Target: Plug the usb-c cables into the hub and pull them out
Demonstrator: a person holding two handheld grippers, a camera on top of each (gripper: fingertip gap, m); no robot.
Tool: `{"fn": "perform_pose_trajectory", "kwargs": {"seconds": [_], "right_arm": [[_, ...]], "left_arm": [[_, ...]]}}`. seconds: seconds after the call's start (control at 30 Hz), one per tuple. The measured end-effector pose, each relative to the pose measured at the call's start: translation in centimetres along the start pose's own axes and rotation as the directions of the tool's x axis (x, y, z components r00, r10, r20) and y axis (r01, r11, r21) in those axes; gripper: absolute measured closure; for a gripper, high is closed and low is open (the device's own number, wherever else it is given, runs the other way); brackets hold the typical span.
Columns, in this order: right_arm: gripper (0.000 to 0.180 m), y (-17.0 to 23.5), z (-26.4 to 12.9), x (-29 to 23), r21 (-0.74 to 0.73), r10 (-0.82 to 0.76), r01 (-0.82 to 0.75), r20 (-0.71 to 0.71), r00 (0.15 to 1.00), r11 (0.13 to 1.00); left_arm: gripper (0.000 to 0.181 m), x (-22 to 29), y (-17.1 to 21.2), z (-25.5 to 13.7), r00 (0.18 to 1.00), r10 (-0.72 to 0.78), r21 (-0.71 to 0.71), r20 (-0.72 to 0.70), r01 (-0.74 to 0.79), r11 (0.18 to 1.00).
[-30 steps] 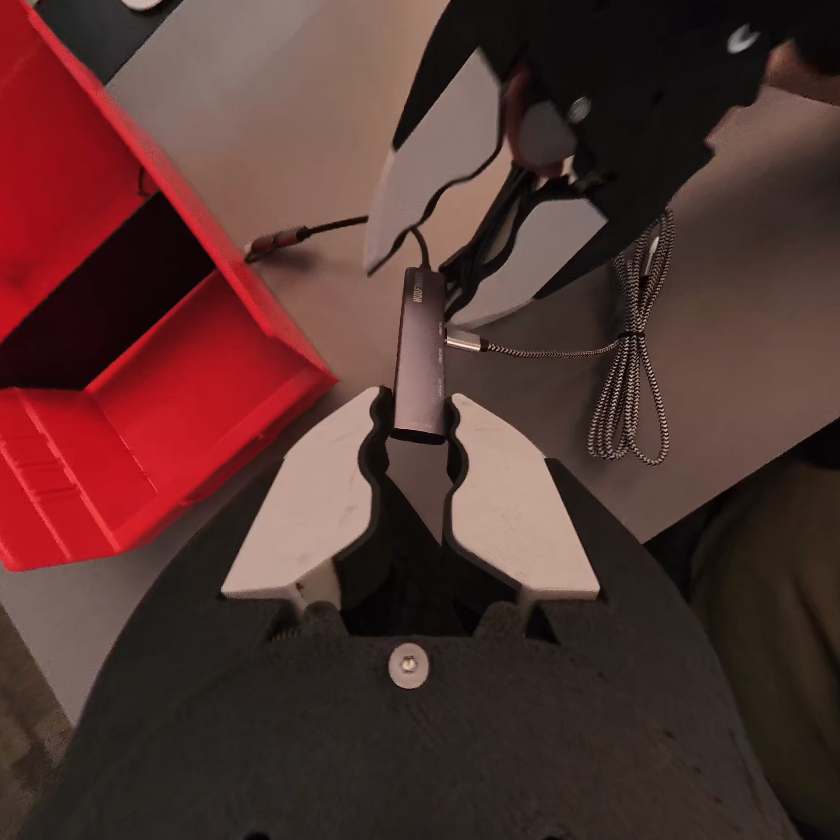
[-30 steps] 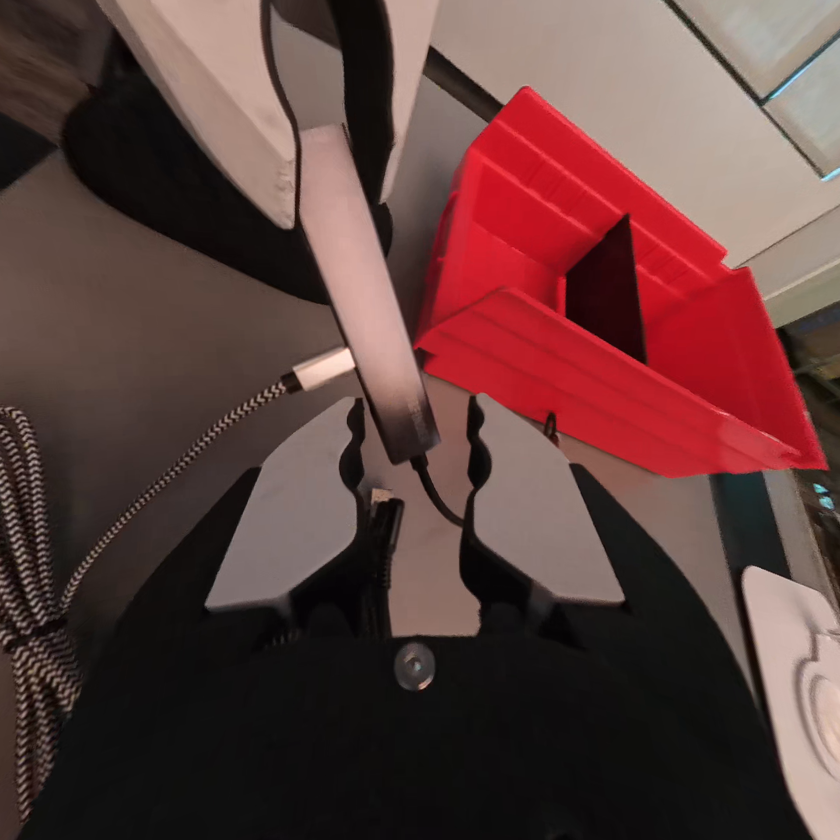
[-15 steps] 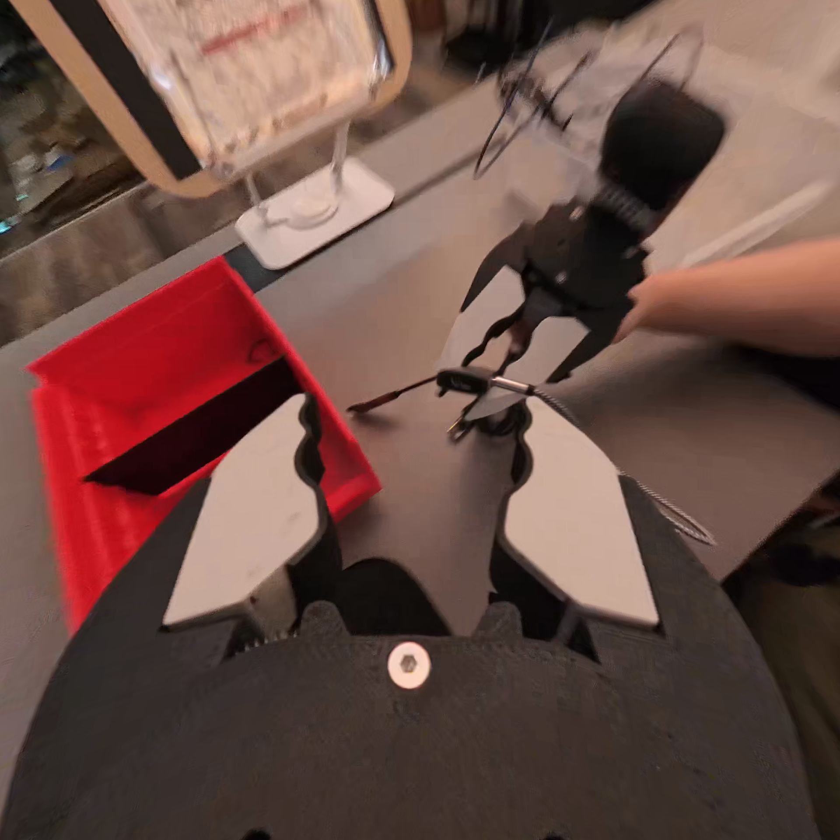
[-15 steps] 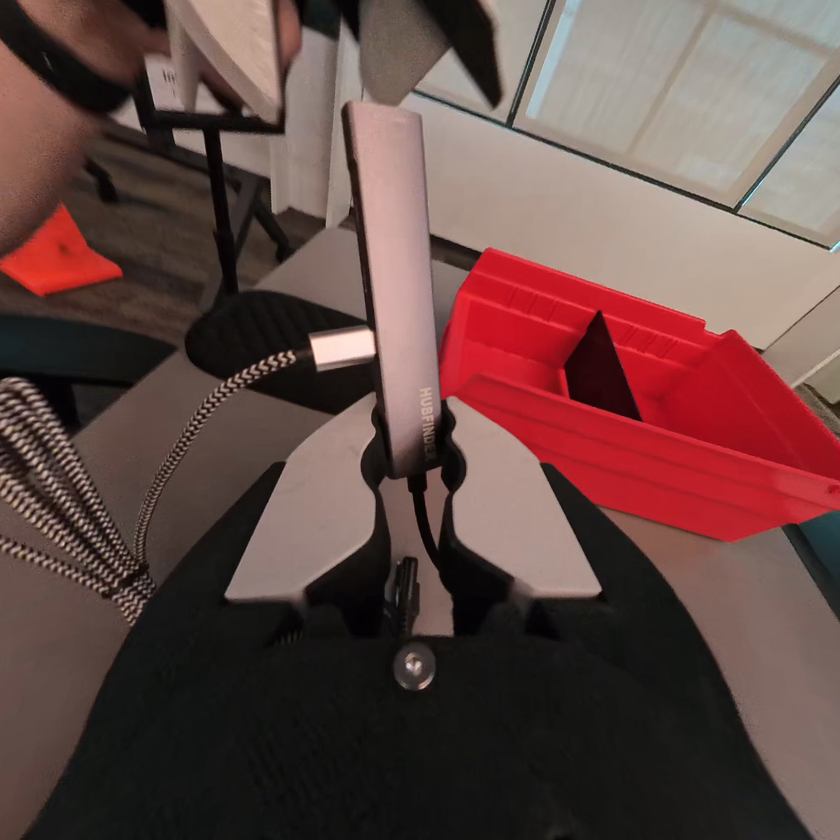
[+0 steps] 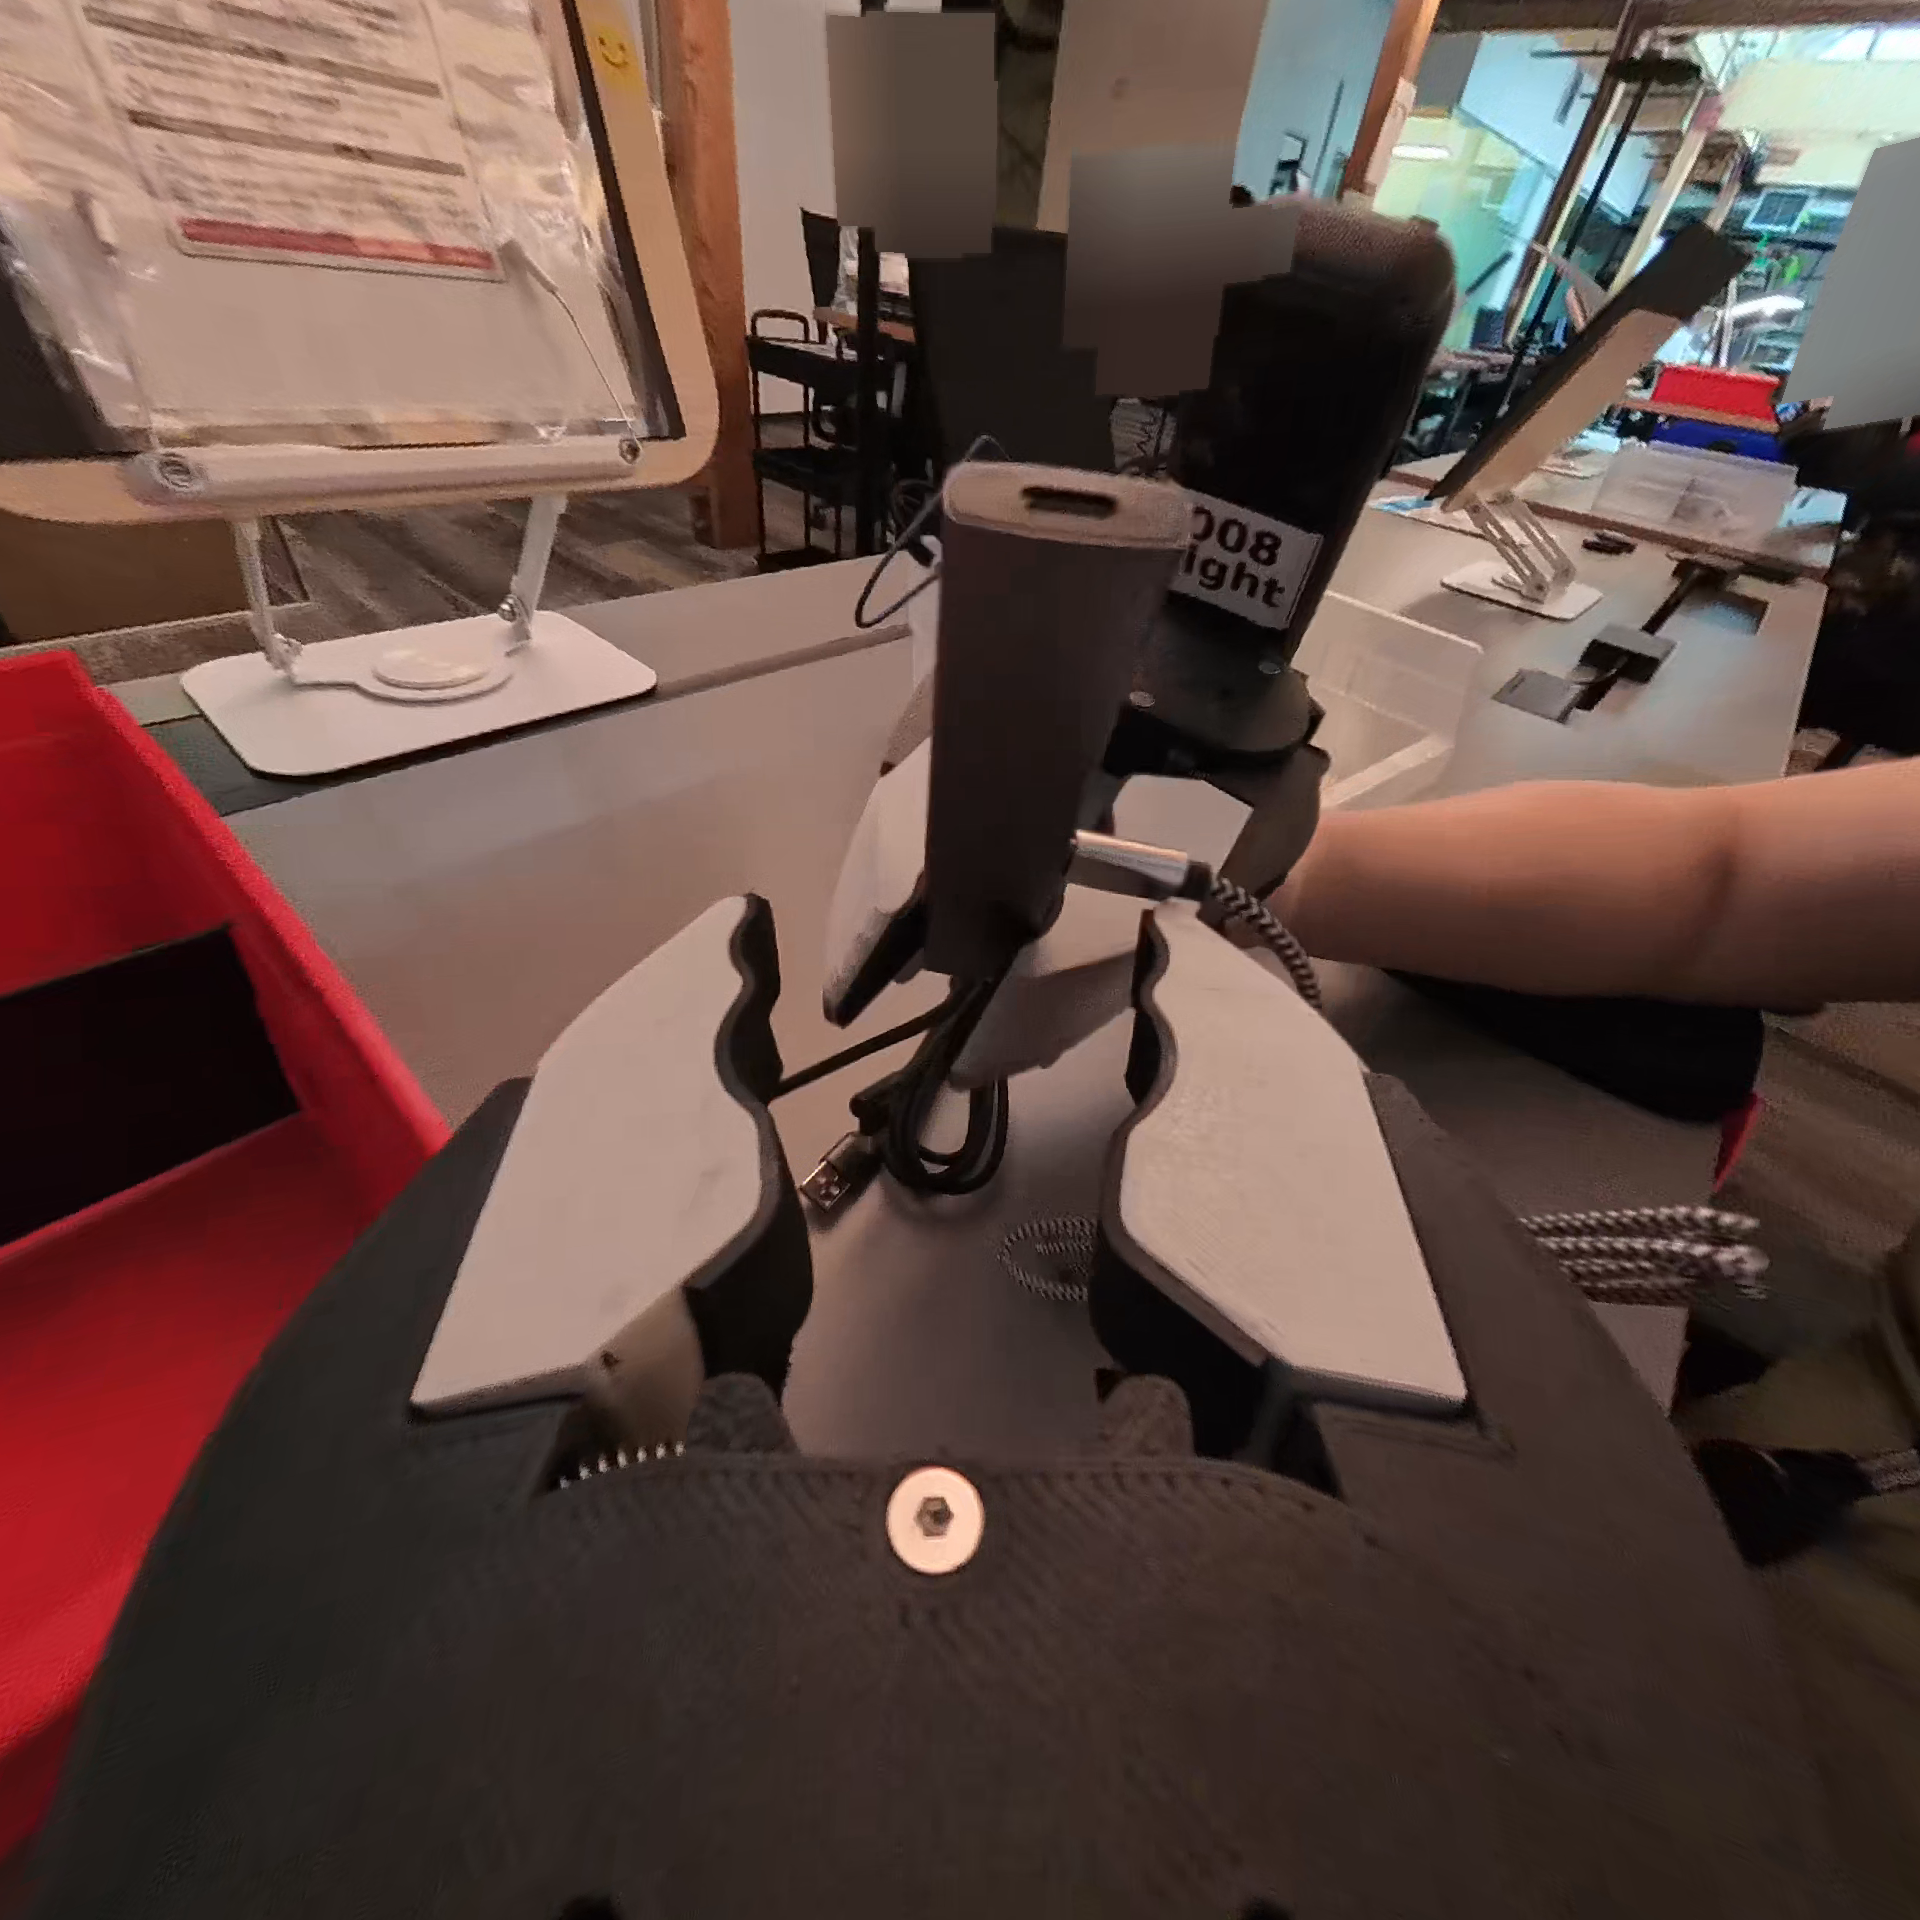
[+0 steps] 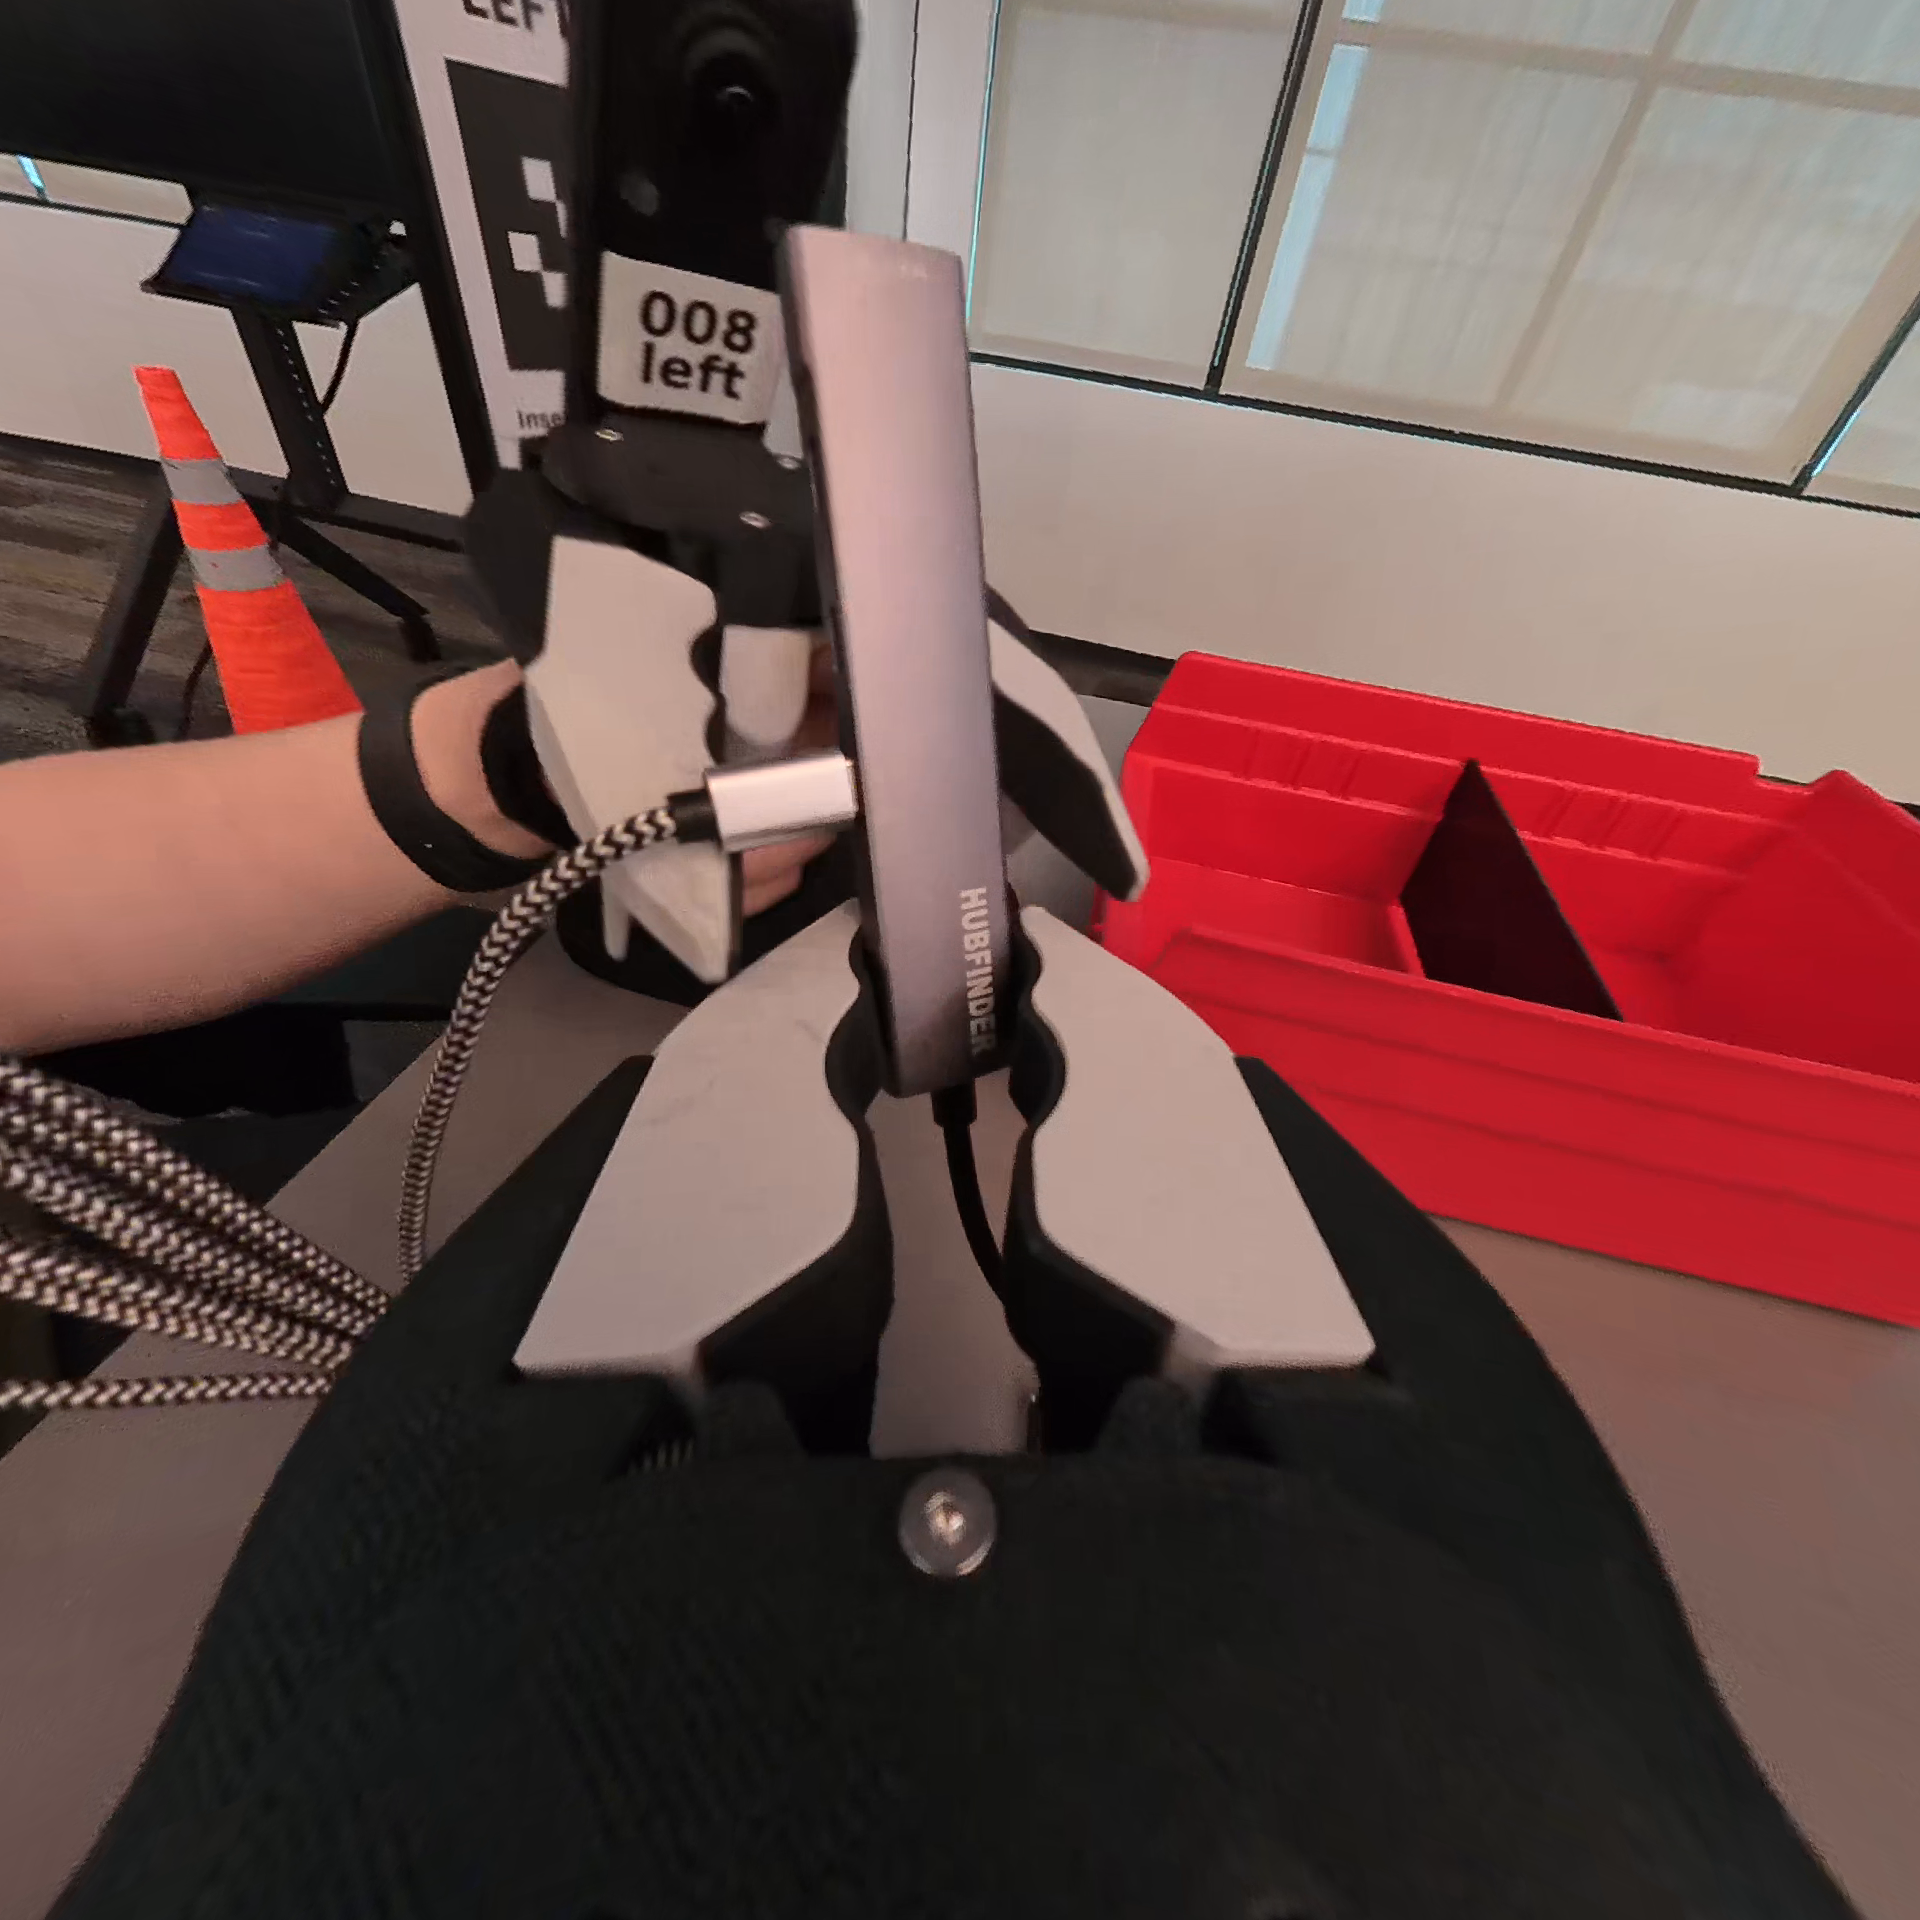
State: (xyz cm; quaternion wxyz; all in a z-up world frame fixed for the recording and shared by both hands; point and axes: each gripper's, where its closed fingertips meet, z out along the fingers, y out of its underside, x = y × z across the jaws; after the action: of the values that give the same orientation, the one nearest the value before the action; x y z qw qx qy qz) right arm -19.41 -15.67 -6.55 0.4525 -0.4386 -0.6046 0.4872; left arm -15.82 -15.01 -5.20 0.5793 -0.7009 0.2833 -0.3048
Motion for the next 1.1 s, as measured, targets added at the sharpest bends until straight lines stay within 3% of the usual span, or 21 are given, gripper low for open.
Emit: {"fn": "perform_pose_trajectory", "kwargs": {"seconds": [0.23,0.37,0.63,0.8,1.0,1.1], "right_arm": [[0.16,0.2,0.2,-0.5,0.019,0.116,-0.118,0.082,0.99,0.993],[0.16,0.6,0.4,-1.3,-0.006,0.096,-0.096,0.121,0.988,0.995],[0.156,2.3,0.3,-1.2,-0.163,0.08,-0.06,0.121,0.989,0.985],[0.135,3.7,-1.0,1.0,-0.328,0.087,-0.074,0.024,0.996,0.942],[0.144,1.2,-3.6,5.1,-0.323,0.137,-0.215,-0.246,0.96,0.922],[0.146,-1.2,-3.5,3.9,-0.221,0.29,-0.331,-0.198,0.936,0.917]], "left_arm": [[0.139,1.0,-0.4,1.0,0.995,0.054,0.048,-0.081,-0.05,0.998],[0.158,1.2,-0.4,0.8,0.992,0.076,0.063,-0.096,-0.07,0.996],[0.158,0.8,-0.3,0.7,0.995,0.069,0.058,-0.067,-0.065,0.996],[0.158,-0.2,-0.6,-0.4,0.998,0.04,0.067,-0.043,-0.037,0.997],[0.158,-1.5,0.9,-0.7,0.999,0.034,-0.01,0.039,-0.034,0.999],[0.158,-1.8,1.5,-0.1,0.997,0.031,-0.048,0.071,-0.027,0.998]]}}
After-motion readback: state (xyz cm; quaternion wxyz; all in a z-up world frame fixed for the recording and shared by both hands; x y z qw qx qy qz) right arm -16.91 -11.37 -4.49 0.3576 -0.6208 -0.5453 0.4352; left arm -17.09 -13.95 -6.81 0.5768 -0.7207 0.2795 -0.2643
